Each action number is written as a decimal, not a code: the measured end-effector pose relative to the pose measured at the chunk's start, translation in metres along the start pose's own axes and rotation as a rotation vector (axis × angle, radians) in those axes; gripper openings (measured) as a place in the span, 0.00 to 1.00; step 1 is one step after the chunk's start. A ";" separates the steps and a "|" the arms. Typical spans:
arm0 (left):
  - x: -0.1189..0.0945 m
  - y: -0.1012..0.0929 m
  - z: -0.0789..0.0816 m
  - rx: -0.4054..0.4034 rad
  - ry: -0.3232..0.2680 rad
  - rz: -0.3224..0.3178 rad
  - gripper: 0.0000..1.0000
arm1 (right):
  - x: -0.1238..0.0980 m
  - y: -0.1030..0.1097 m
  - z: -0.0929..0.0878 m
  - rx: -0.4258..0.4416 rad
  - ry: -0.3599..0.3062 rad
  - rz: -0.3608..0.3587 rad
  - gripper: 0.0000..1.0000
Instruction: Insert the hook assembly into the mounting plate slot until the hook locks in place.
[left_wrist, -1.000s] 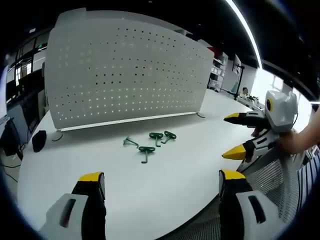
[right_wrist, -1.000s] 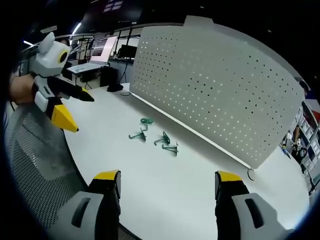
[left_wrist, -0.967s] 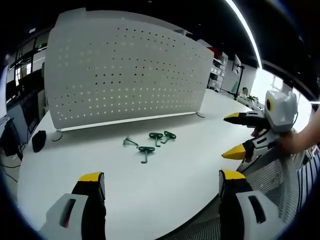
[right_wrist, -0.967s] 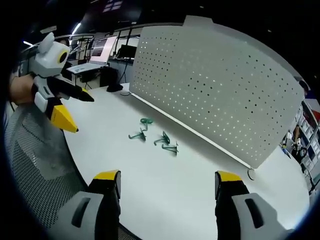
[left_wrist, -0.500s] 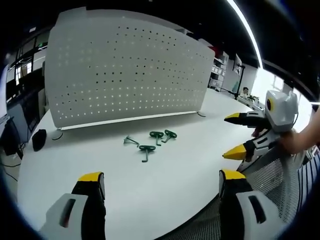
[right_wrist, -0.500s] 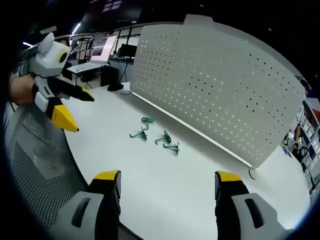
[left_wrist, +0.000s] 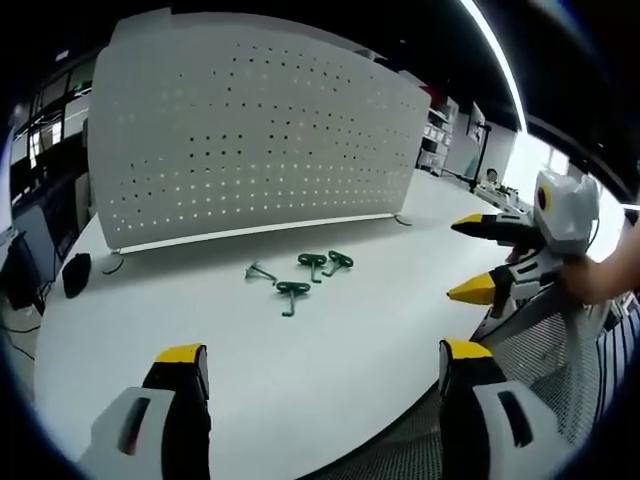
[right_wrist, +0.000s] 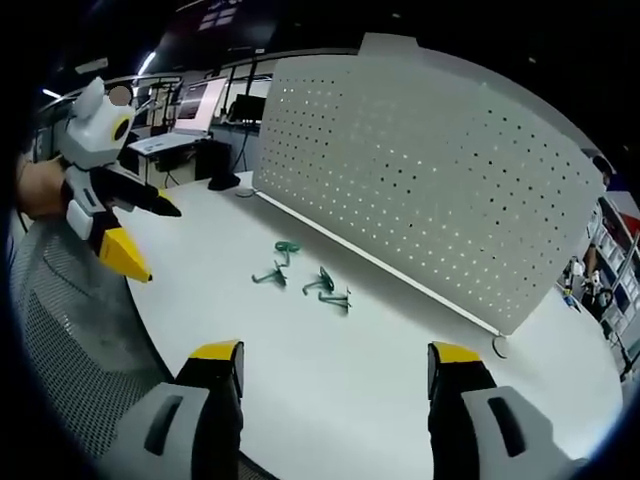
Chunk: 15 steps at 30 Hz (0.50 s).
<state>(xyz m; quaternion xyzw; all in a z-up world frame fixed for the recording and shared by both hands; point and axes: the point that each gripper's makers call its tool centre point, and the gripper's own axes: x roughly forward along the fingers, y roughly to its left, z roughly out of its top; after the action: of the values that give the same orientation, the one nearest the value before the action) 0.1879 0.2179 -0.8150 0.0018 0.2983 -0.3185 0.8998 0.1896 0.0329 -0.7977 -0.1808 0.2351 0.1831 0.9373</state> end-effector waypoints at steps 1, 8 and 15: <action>0.001 -0.001 -0.002 -0.003 0.012 -0.005 0.99 | 0.000 0.000 0.001 -0.003 -0.001 -0.002 0.72; -0.001 -0.001 0.002 -0.013 -0.005 -0.012 0.98 | 0.001 0.003 0.000 -0.002 0.004 0.020 0.69; -0.001 0.001 0.003 -0.052 -0.014 -0.013 0.99 | 0.005 0.030 -0.001 -0.059 0.045 0.145 0.63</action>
<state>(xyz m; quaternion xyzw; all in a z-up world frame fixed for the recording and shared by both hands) 0.1897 0.2191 -0.8120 -0.0256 0.3002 -0.3165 0.8995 0.1805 0.0602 -0.8090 -0.1948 0.2629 0.2531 0.9104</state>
